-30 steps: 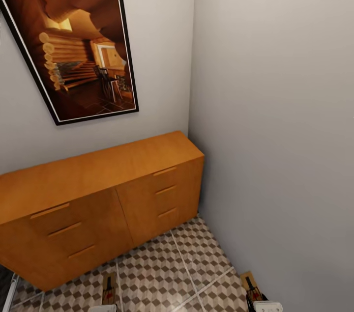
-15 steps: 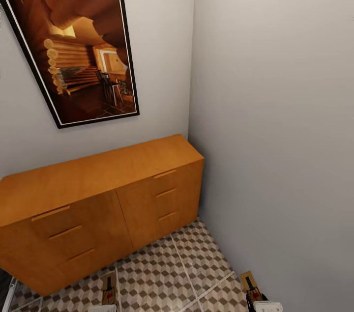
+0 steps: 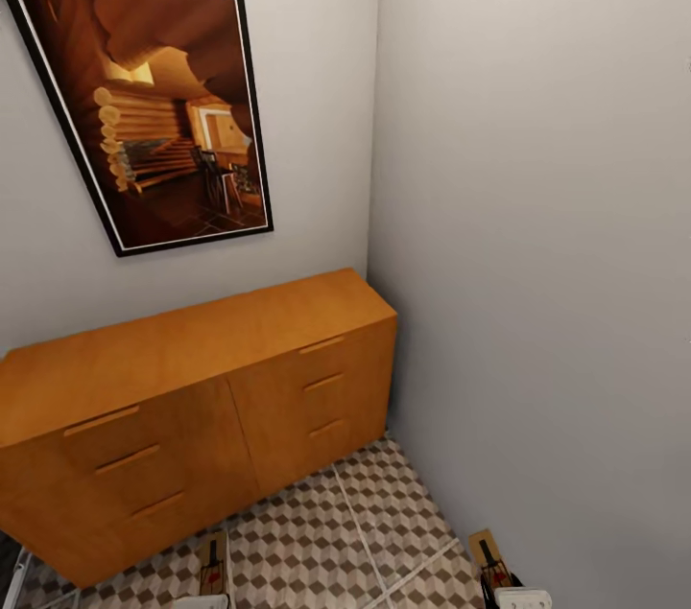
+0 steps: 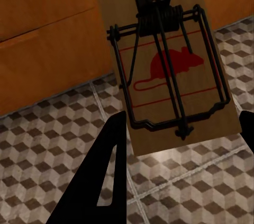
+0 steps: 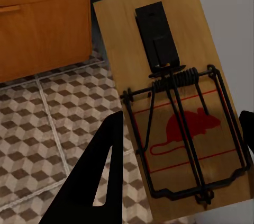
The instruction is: Take the four mousetraps from the cabinet in the bathroom and place them on the bathroom floor. Make sure all four end up on the same floor surface, and ensure that at least two of them are either under or directly next to the same bathroom sink.
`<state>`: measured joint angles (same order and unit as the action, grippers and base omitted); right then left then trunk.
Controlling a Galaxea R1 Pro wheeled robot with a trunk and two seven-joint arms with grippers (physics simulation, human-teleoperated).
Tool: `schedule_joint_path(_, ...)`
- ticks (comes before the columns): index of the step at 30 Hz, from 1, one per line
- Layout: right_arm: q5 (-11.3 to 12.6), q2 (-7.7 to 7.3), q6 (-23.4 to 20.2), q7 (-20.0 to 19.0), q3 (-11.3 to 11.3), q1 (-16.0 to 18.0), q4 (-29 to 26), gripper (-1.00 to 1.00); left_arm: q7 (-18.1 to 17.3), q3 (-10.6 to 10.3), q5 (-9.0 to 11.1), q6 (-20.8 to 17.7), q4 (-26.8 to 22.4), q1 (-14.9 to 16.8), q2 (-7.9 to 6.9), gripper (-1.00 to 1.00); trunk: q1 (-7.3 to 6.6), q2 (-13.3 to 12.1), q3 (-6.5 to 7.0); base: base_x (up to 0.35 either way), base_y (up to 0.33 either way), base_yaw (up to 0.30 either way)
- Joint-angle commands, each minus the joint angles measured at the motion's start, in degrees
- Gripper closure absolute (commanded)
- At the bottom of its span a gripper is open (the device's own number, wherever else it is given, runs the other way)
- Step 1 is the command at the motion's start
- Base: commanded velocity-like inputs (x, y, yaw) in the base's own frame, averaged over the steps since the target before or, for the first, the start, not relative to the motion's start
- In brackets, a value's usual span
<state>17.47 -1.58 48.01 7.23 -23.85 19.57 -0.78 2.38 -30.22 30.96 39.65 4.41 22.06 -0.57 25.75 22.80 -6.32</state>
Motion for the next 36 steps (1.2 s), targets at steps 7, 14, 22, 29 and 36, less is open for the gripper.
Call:
schedule_joint_path(7, 0.2, 0.00, 0.1, 0.4, -0.5, 0.0, 0.0, 1.00, 0.3, -0.5, 0.0, 0.2, 0.2, 0.1, 0.04, 1.00, 0.04, 0.1, 0.16, 0.000, 0.000, 0.000)
schedule_joint_path(14, 0.2, -0.09, 0.0, 0.6, -0.5, 0.0, 0.0, 1.00, 0.3, -0.5, 0.0, 0.2, 0.2, 0.1, 0.04, 1.00, 0.04, 0.1, 0.17, 0.000, 0.000, 0.000)
schedule_joint_path(22, 0.2, -0.09, 0.0, 0.6, -0.5, 0.0, -0.1, 1.00, 0.3, -0.5, 0.0, 0.2, 0.2, 0.1, 0.04, 1.00, 0.04, 0.1, 0.17, 0.000, 0.000, 0.056)
schedule_joint_path(29, 0.2, -0.09, 0.0, 0.7, -0.5, 0.0, 0.0, 1.00, 0.3, -0.5, 0.0, 0.2, 0.2, 0.1, 0.04, 1.00, 0.04, 0.1, 0.17, 0.000, 0.000, 0.009)
schedule_joint_path(36, 0.2, -0.09, 0.0, 0.6, -0.5, 0.0, 0.0, 1.00, 0.3, -0.5, 0.0, 0.2, 0.2, 0.1, 0.04, 1.00, 0.04, 0.1, 0.17, 0.000, 0.000, 0.000)
